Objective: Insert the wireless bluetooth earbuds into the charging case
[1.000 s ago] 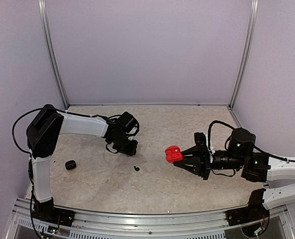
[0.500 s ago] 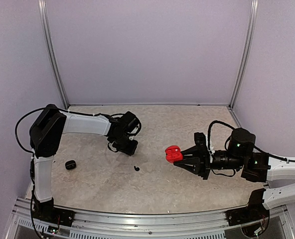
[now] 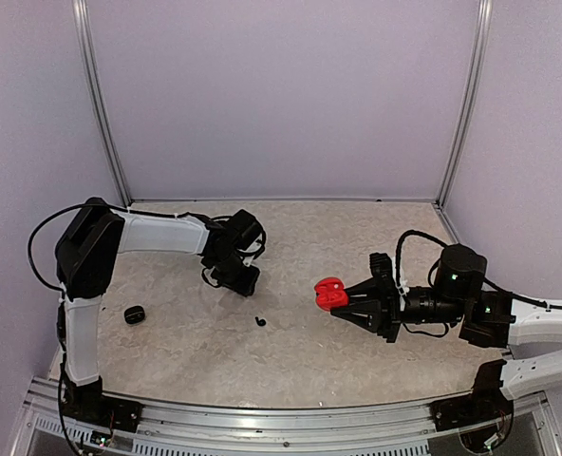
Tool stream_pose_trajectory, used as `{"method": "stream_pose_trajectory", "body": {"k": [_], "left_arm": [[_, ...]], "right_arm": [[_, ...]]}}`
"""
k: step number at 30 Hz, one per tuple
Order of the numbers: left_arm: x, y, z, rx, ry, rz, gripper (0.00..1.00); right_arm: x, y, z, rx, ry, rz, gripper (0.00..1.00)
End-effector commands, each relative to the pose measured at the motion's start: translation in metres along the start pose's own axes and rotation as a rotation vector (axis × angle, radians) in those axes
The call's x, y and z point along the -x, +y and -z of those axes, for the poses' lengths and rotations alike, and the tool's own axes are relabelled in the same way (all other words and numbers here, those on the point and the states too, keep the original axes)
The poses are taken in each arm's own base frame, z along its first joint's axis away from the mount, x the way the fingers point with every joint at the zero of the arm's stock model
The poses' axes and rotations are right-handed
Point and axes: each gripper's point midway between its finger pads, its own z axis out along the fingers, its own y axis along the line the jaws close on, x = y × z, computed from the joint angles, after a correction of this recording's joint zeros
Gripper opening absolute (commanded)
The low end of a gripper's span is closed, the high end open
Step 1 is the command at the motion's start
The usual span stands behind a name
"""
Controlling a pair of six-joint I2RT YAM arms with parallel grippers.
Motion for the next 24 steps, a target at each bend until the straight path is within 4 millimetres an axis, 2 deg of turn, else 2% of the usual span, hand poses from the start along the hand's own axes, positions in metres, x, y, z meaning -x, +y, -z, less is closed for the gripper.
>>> {"method": "stream_pose_trajectory", "body": {"k": [1,8,15,24], "left_arm": [[0.001,0.002,0.007,-0.014,0.047,-0.014,0.41],[0.01,-0.004,0.003,-0.032,0.046,-0.026,0.4],[0.005,-0.006,-0.008,-0.03,0.073,-0.034,0.37],[-0.011,-0.011,-0.009,-0.022,0.107,-0.059,0.22]], "right_arm": [[0.0,0.0,0.0,-0.002,0.005,0.01,0.0],[-0.003,-0.001,-0.001,-0.005,0.013,0.008,0.0],[-0.004,-0.002,-0.002,-0.009,0.016,0.009,0.0],[-0.005,-0.002,-0.002,-0.007,0.016,0.009,0.0]]}}
